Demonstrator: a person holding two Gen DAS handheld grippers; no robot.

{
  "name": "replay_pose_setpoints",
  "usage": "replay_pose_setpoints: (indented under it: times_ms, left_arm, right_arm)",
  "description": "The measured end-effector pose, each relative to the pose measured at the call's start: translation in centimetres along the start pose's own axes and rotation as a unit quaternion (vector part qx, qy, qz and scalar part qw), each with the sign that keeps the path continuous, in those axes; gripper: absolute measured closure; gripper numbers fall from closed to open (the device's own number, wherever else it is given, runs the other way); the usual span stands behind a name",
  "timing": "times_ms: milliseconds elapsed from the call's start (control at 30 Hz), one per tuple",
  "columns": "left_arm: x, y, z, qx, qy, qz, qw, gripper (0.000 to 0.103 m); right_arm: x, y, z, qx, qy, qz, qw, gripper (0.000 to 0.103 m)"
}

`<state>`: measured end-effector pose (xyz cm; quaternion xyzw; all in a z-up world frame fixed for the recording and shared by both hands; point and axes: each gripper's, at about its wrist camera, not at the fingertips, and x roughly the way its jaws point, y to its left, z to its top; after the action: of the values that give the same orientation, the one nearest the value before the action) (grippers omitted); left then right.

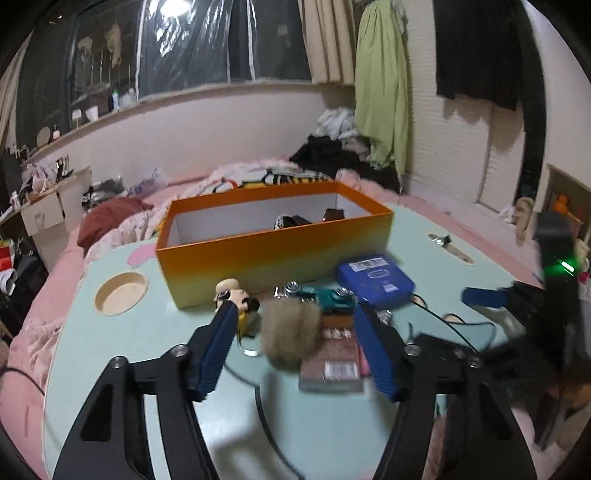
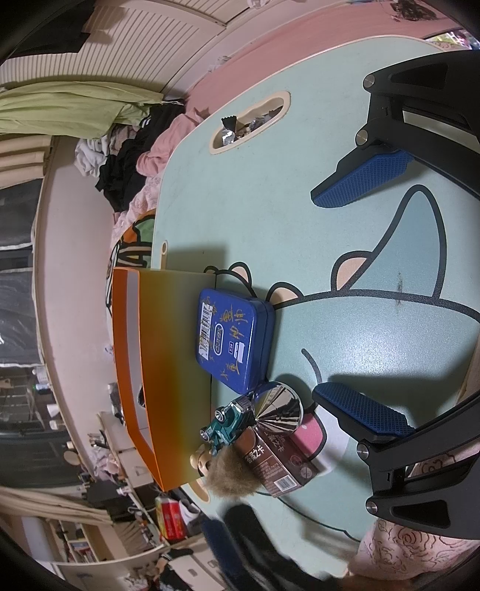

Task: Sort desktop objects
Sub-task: 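Grasp the beige fluffy ball with left gripper and lift it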

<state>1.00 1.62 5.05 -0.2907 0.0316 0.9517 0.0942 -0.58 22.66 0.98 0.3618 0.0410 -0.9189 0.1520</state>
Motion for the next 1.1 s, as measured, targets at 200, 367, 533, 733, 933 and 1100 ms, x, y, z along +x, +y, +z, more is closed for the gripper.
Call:
replay_pose_setpoints:
  times_ms: [200, 367, 533, 733, 933, 1100]
  left_arm:
    - [2.0, 1.7, 0.0, -0.047, 0.042, -0.035, 0.9974, 0.079]
    - [-1.8, 2.9, -0.9, -0.066, -0.028, -0.046, 0.9964, 0.080]
    - [-4.3, 4.0, -2.4, -0.062, -0.047, -0.042, 0.9961, 0.079]
    - [-4.8, 4.7, -2.6, -0.068, -0.049, -0.039, 0.9957, 0.079]
    - [-4.7, 4.3, -2.6, -0.061, -0.048, -0.044, 0.9960, 0.079]
    - [-4.5, 4.2, -2.7, -0.060, -0.048, -0.042, 0.9962, 0.079]
  right_arm:
    - [0.0, 0.0, 0.0, 0.000, -0.001, 0.001, 1.000, 0.007]
    - [-0.2, 0.2, 0.0, 0.008, -0.009, 0.012, 1.000, 0.007]
    - [-1.1, -0.2, 0.0, 0.027, -0.041, 0.040, 0.998, 0.027]
    - [-2.5, 2.6, 1.2, -0.006, -0.064, 0.096, 0.993, 0.049]
    - [1.0, 5.3, 2.7, -0.051, 0.015, 0.100, 0.994, 0.062]
    - [1.3, 5.9, 2.0, -0.068, 0.003, 0.090, 0.994, 0.101]
